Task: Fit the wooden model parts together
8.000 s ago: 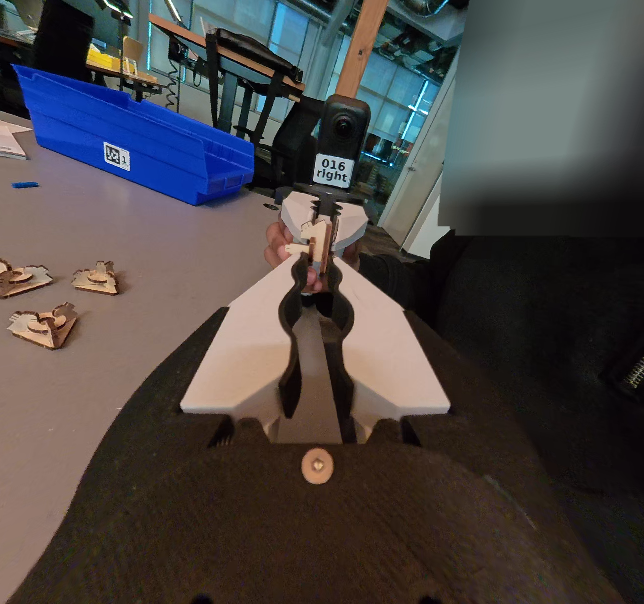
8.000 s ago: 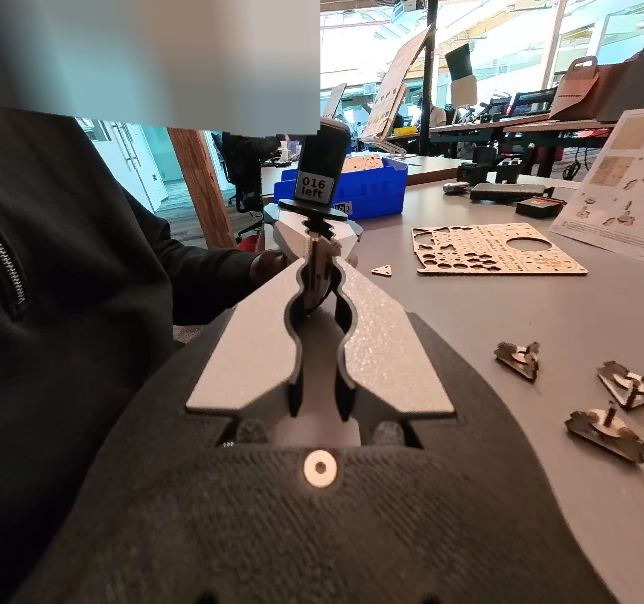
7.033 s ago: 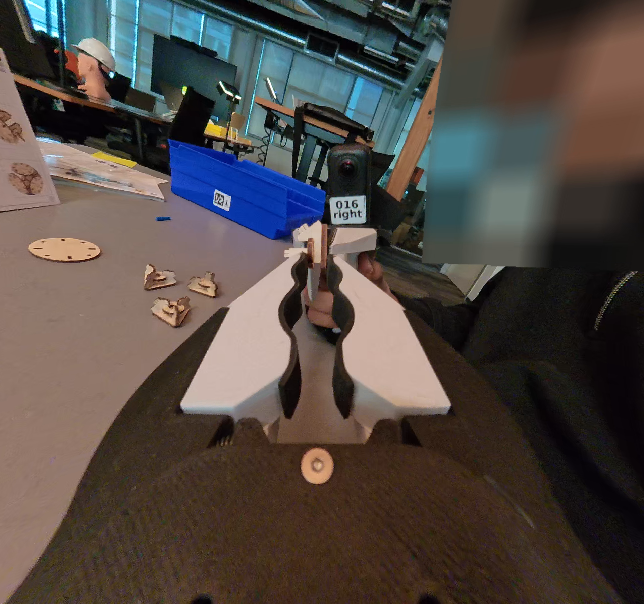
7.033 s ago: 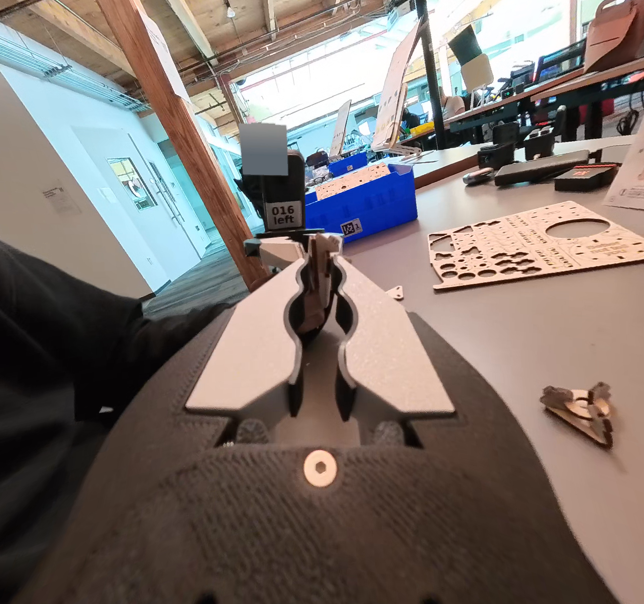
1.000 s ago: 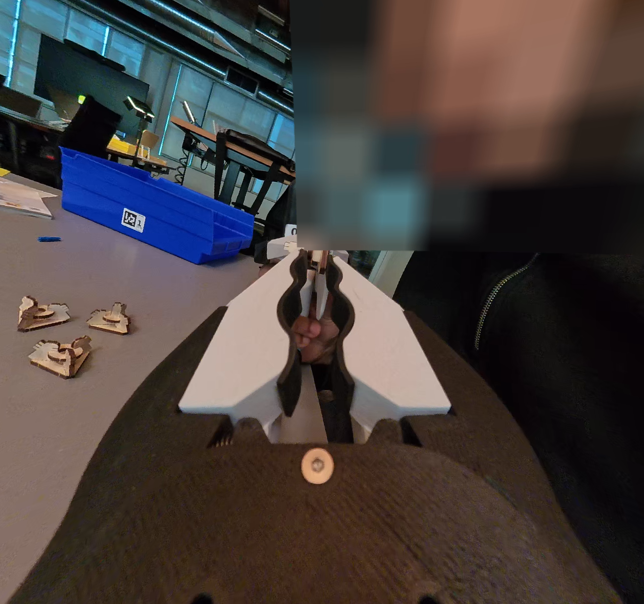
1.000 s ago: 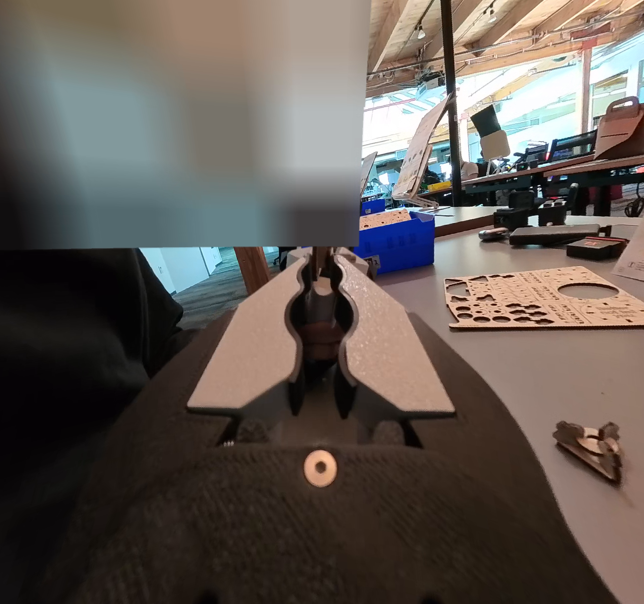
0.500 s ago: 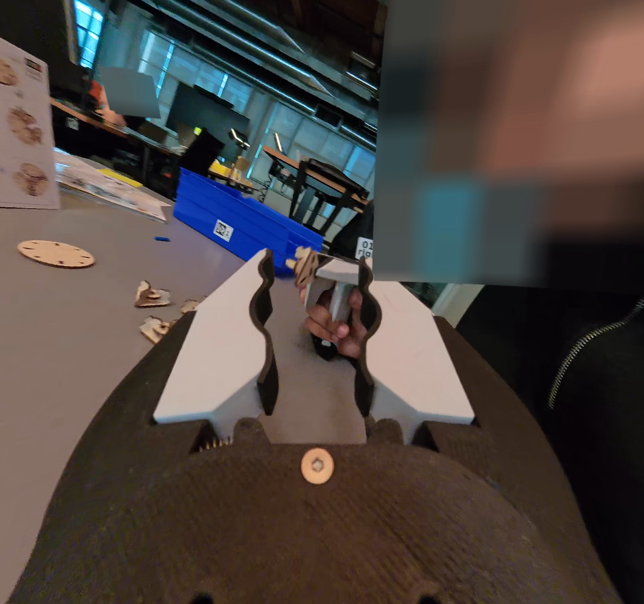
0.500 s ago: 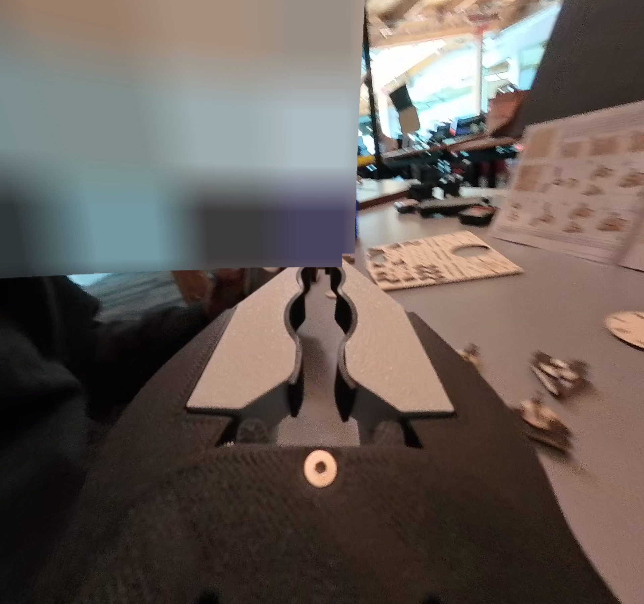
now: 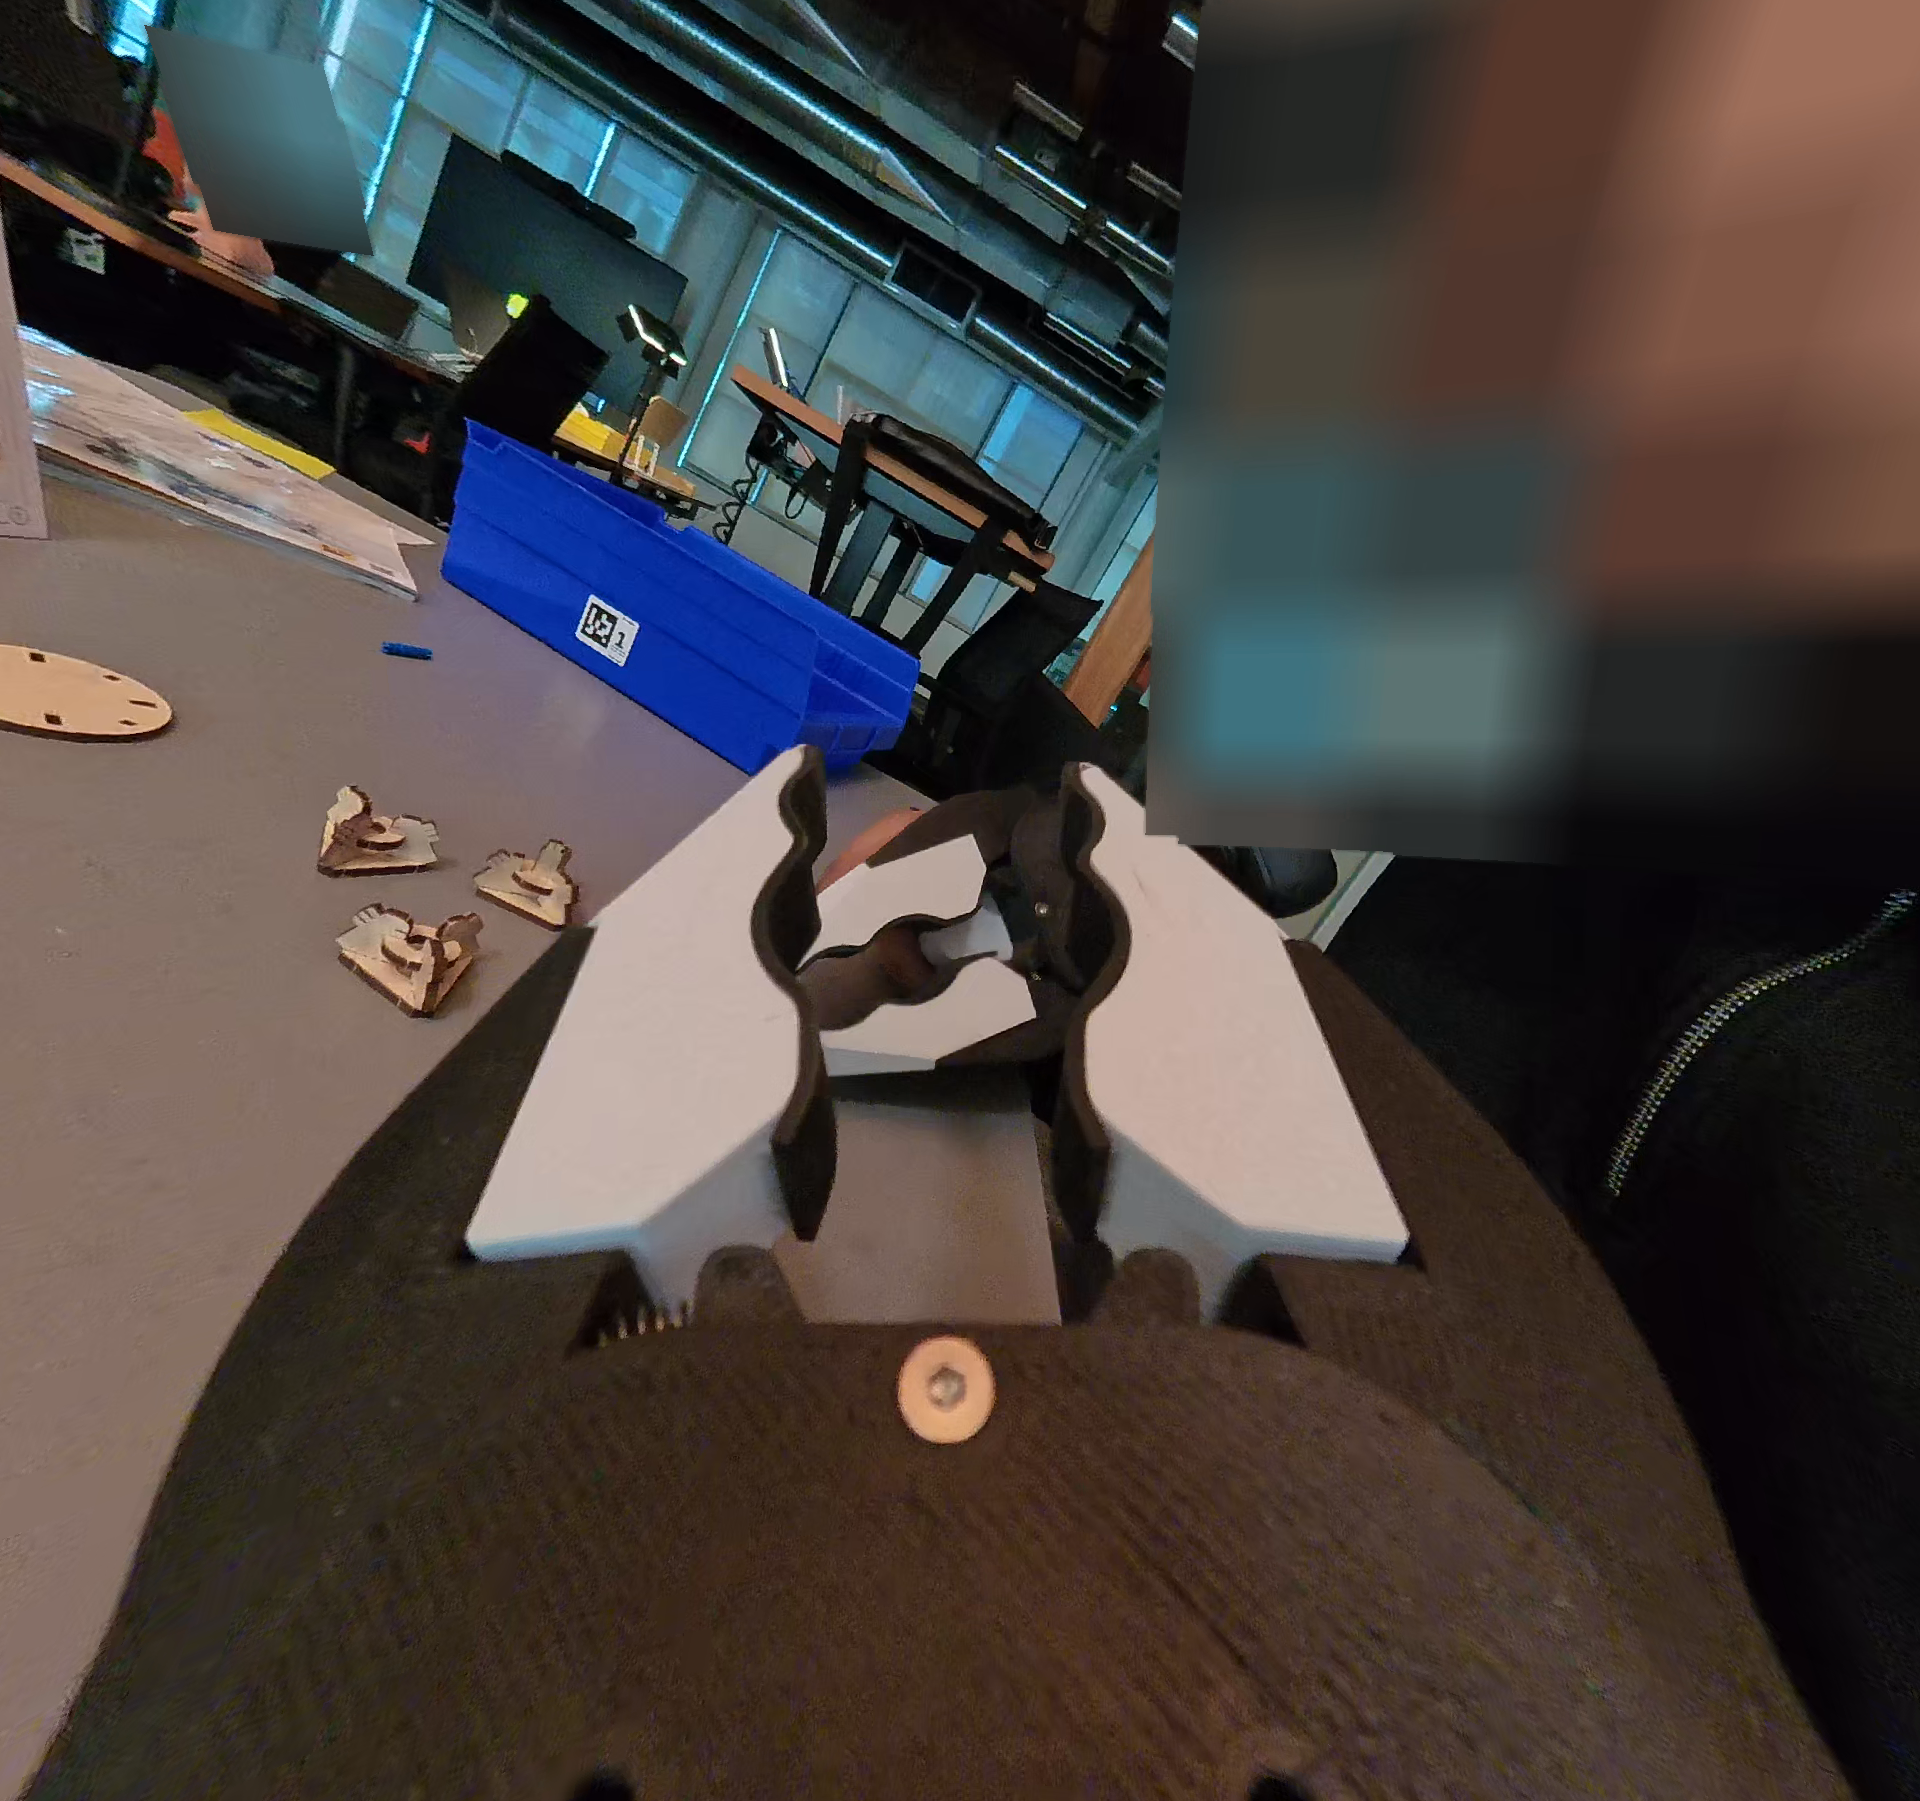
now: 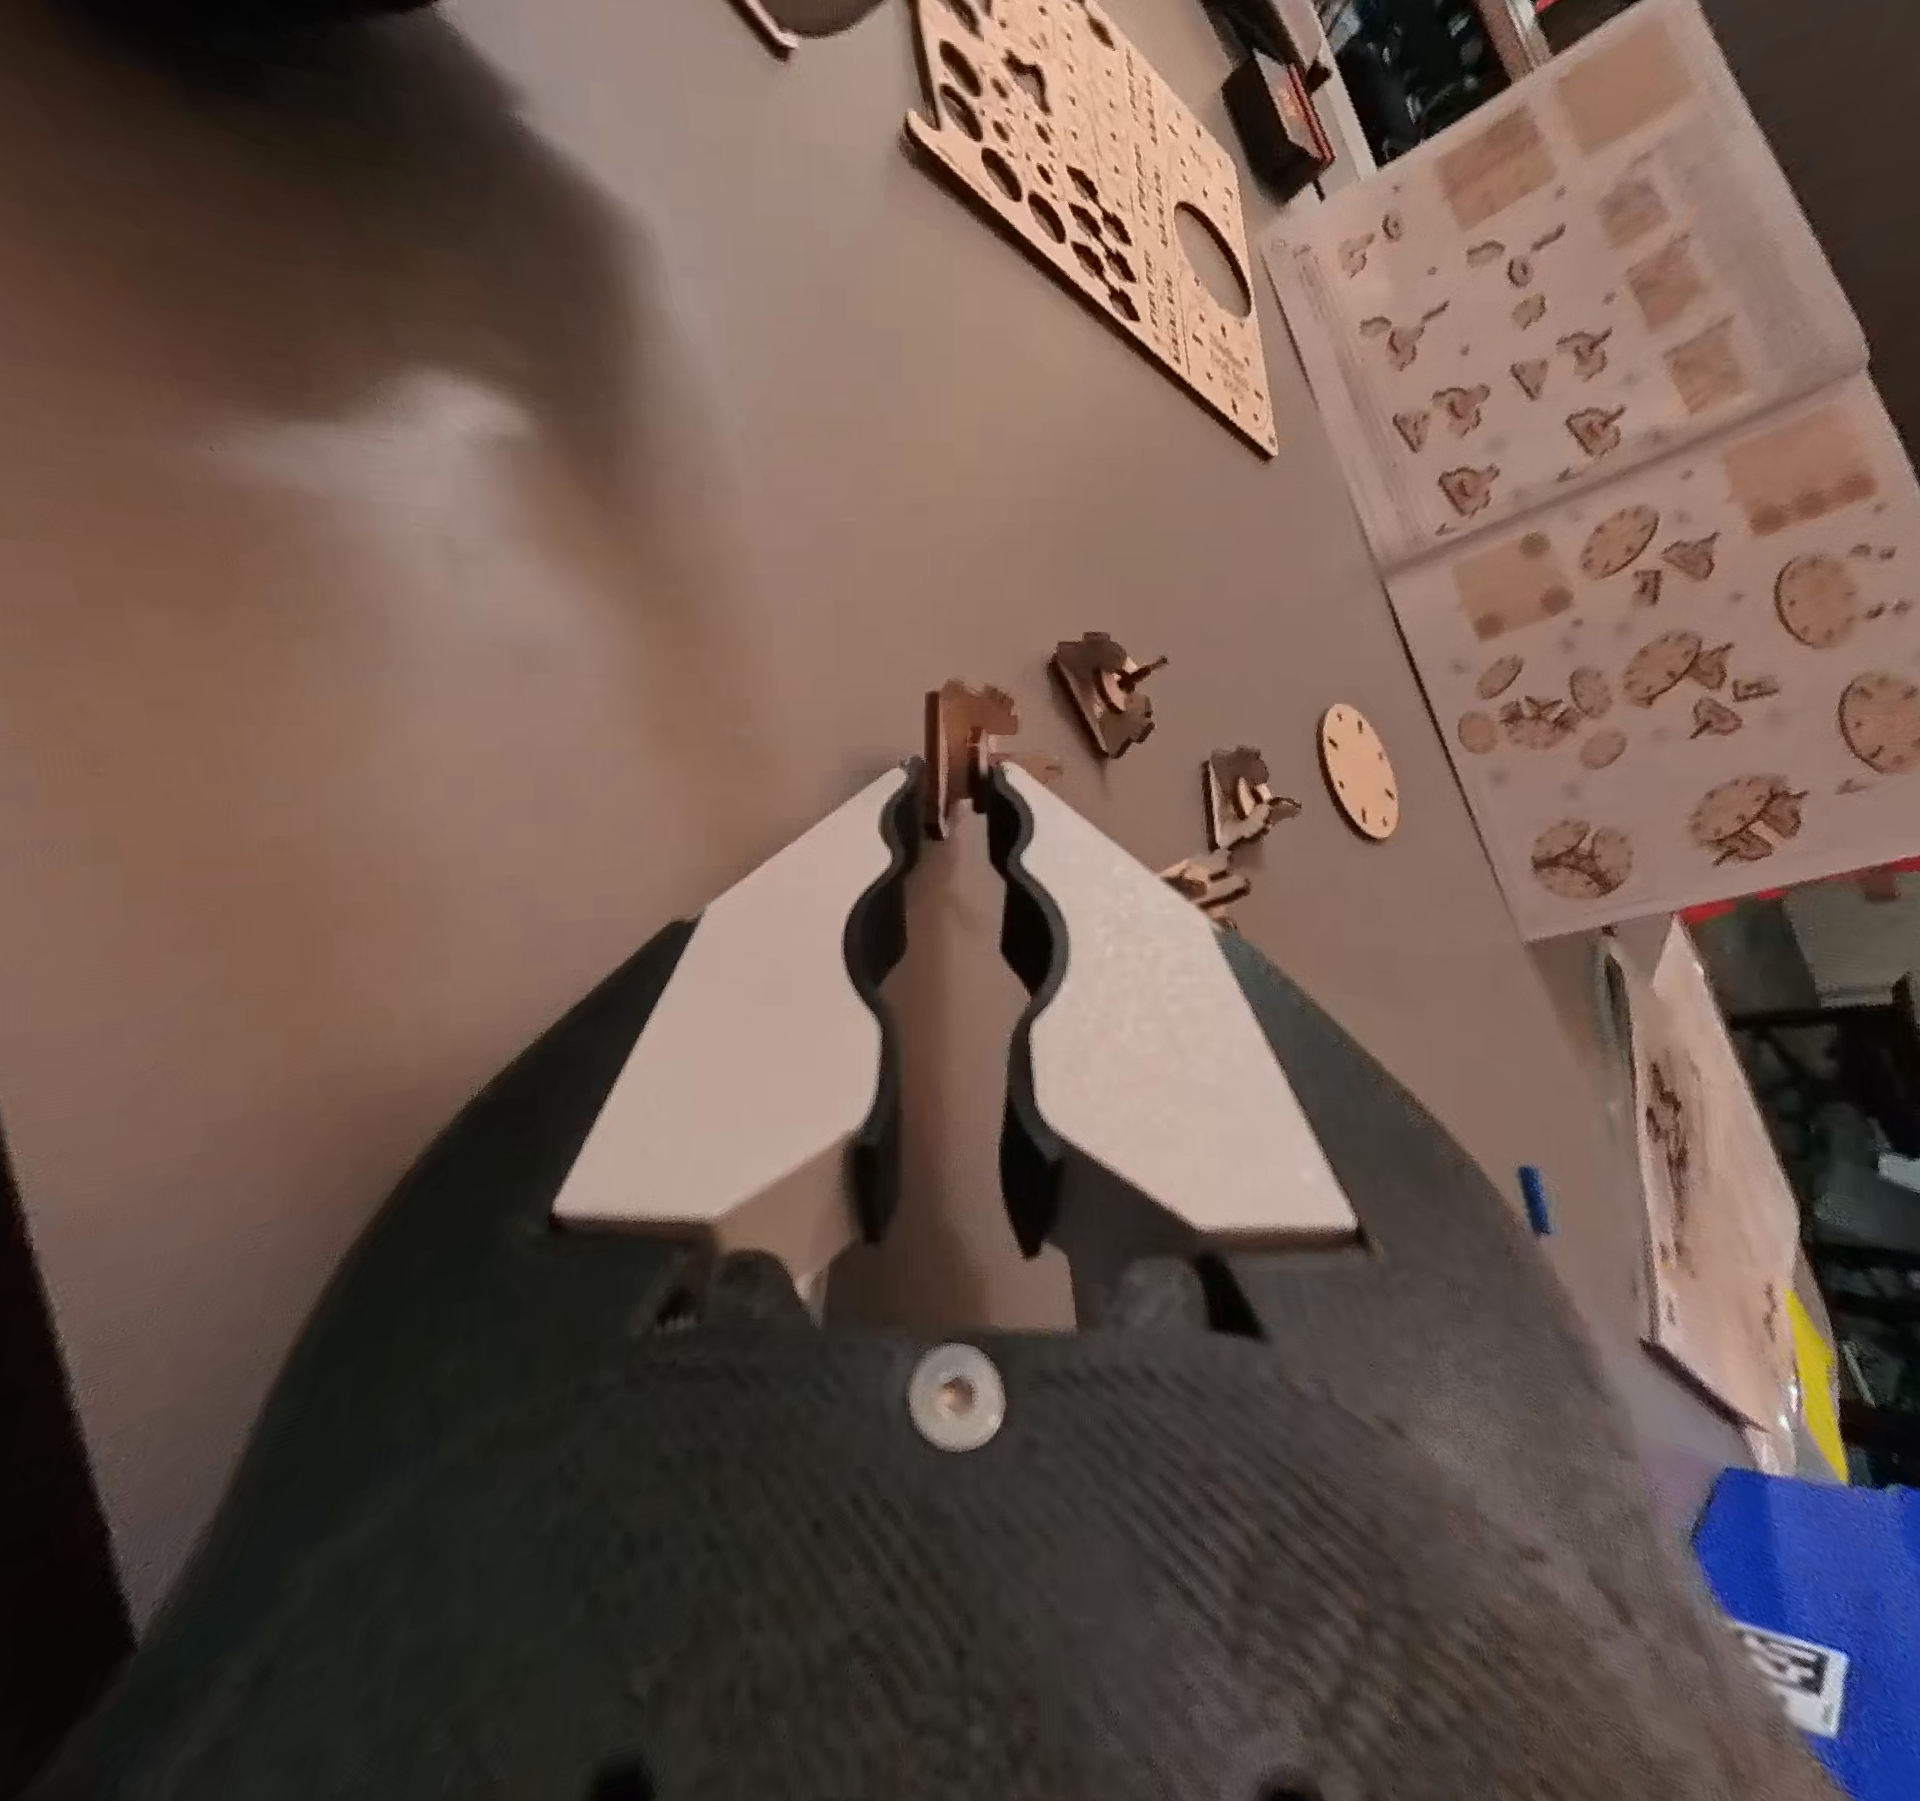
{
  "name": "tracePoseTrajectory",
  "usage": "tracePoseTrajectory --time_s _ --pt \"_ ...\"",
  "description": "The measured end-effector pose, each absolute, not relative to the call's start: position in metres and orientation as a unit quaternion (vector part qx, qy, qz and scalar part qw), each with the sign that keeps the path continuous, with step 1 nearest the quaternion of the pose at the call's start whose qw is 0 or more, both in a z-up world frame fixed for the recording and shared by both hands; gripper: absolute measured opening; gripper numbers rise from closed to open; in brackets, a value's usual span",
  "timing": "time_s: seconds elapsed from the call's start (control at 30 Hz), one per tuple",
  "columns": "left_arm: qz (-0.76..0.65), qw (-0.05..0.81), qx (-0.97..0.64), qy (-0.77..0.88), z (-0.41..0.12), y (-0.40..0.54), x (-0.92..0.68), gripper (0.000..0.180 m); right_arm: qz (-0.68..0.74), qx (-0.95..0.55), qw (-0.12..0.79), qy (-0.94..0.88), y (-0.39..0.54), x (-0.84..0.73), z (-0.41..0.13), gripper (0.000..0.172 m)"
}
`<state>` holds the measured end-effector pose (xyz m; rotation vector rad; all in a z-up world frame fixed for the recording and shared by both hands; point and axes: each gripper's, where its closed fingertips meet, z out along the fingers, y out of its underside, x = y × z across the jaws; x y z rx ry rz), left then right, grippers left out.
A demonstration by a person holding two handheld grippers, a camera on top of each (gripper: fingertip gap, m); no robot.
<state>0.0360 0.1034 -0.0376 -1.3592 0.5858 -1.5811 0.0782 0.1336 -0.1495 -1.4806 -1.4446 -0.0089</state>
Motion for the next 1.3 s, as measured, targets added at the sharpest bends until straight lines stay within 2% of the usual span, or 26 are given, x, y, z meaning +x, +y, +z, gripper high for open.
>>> tracePoseTrajectory --time_s 0.27,0.47,0.63,0.93,1.3 --pt "-0.648 0.465 -0.553 0.241 -0.038 0.102 0.036 0.041 0.019 -0.611 0.531 -0.587 0.131 0.086 -0.14 0.024" --pt "-0.633 0.458 -0.57 0.254 -0.044 0.101 0.043 0.039 0.2 -0.648 0.617 -0.398 0.148 0.118 -0.079 0.025" --pt "-0.614 0.458 -0.582 0.273 -0.048 0.098 0.05 0.037 0.306 -0.657 0.629 -0.282 0.162 0.146 -0.059 0.022" --pt "-0.616 0.458 -0.584 0.264 -0.048 0.101 0.048 0.036 0.284 -0.664 0.63 -0.286 0.164 0.145 -0.063 0.017" --pt "-0.626 0.45 -0.581 0.262 -0.048 0.101 0.048 0.035 0.329 -0.655 0.635 -0.243 0.167 0.157 -0.054 0.009"
